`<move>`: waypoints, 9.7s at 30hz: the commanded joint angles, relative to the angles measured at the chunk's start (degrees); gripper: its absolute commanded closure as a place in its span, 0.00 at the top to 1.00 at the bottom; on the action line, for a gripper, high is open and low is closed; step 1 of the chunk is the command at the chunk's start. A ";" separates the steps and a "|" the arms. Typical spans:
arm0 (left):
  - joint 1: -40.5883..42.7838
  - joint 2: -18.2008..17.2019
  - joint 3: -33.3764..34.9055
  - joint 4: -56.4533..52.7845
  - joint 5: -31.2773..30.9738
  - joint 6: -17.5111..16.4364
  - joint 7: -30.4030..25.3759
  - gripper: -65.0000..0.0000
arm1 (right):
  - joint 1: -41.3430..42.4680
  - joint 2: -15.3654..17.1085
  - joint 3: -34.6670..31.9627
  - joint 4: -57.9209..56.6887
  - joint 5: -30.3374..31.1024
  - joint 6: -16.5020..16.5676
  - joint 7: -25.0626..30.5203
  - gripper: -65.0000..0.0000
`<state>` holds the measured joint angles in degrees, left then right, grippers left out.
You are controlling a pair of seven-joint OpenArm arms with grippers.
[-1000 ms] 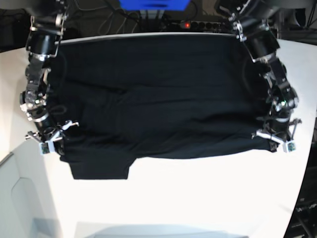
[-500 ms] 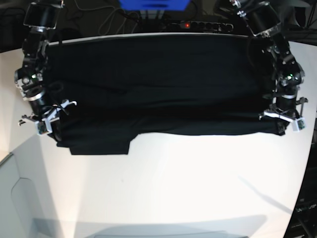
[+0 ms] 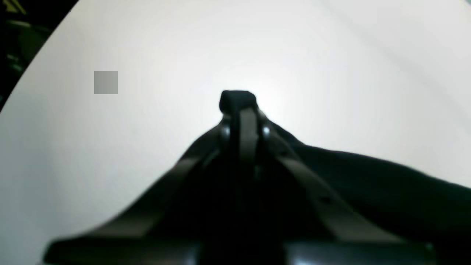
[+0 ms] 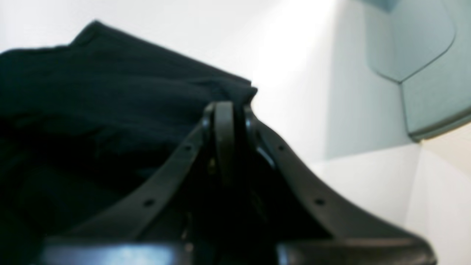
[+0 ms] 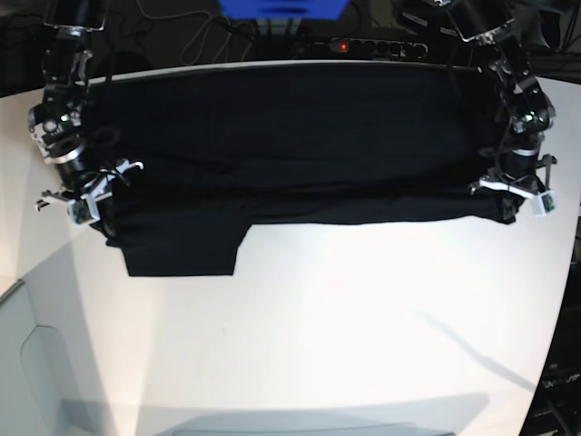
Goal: Fold the T-shirt properly
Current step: 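Lift and fold the grasped half toward the shoulder edge with both grippers, then pull the folded layer further toward the shoulder edge with both grippers, then drag the folded strip toward the robot with both grippers, then adjust grip on the strip ends with both grippers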
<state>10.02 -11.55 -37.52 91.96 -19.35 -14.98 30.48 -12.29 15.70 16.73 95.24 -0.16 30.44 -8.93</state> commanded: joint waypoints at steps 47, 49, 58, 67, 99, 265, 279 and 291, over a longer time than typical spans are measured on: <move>1.28 -0.71 0.20 -4.53 -0.56 -0.01 -1.25 0.00 | 8.91 -3.09 10.39 -2.89 4.16 9.56 -13.45 0.46; 1.28 -0.71 0.20 -4.53 -0.56 -0.01 -1.16 0.00 | 11.72 -2.12 8.63 -6.85 2.67 9.56 -14.85 0.46; 1.28 -0.71 0.20 -4.53 -0.56 -0.01 -1.16 0.00 | 15.33 -1.95 5.82 -17.31 -1.99 9.56 -15.20 0.46; 2.07 -0.71 0.11 -4.36 -0.56 -0.01 -1.60 0.00 | 11.55 -1.95 3.53 -17.57 -1.99 9.56 -15.12 0.46; 3.47 -0.71 0.11 -4.01 -0.56 -0.01 -1.60 0.00 | 14.10 -1.86 3.00 -8.87 -1.99 9.56 -15.20 0.00; 19.82 1.57 -10.00 0.12 -3.72 -8.18 -1.60 0.00 | -21.24 -2.91 12.94 15.57 4.60 9.56 -23.99 0.00; 20.26 1.49 -10.44 0.39 -4.16 -8.09 -1.51 0.42 | -20.80 -1.86 13.47 12.49 4.60 9.56 -23.99 0.30; 20.35 2.10 -13.78 4.52 -4.34 -8.09 -1.16 0.42 | -15.97 -6.78 20.76 18.12 4.78 9.56 -24.52 0.43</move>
<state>29.80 -8.69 -50.81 95.33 -23.42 -23.40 30.63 -28.08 8.60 36.93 112.38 4.29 39.64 -34.33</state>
